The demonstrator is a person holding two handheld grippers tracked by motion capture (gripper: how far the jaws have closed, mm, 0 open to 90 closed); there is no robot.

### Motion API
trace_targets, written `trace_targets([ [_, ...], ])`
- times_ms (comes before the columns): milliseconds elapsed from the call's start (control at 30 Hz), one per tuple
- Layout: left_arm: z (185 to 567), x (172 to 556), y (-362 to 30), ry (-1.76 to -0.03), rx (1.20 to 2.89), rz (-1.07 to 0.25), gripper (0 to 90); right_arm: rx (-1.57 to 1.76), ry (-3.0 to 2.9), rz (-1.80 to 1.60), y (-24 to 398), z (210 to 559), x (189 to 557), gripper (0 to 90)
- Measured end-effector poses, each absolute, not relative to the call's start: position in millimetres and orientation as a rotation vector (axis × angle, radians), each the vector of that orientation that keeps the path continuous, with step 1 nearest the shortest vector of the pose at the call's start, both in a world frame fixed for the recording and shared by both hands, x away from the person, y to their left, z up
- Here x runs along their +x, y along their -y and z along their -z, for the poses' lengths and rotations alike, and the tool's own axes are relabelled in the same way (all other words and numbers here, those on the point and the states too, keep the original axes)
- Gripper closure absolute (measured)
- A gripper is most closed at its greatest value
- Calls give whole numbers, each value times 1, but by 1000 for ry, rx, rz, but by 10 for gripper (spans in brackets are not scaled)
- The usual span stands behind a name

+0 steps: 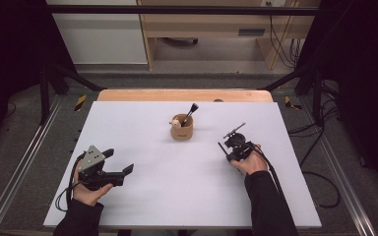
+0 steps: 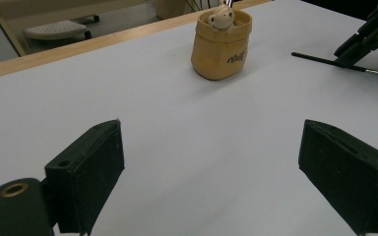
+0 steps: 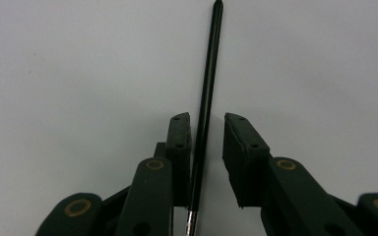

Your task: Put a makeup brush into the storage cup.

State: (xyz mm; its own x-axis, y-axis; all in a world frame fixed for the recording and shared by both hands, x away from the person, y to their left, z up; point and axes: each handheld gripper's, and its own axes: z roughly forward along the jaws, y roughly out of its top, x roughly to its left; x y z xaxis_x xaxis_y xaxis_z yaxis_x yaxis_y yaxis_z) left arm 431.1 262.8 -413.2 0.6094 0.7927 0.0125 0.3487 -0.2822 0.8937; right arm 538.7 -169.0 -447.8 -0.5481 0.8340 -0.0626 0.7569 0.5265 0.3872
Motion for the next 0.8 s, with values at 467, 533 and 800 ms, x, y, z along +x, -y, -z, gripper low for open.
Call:
trace_targets([
  [467, 413, 431, -263, -914, 1878, -582, 95, 1356, -2561, -436, 168, 451, 539, 836],
  [533, 413, 431, -263, -916, 1877, -580, 95, 1368, -2560, -435, 168, 450, 539, 838],
  [800, 414, 431, -262, -916, 1879, -580, 96, 1385, -2570, -431, 167, 450, 541, 856],
])
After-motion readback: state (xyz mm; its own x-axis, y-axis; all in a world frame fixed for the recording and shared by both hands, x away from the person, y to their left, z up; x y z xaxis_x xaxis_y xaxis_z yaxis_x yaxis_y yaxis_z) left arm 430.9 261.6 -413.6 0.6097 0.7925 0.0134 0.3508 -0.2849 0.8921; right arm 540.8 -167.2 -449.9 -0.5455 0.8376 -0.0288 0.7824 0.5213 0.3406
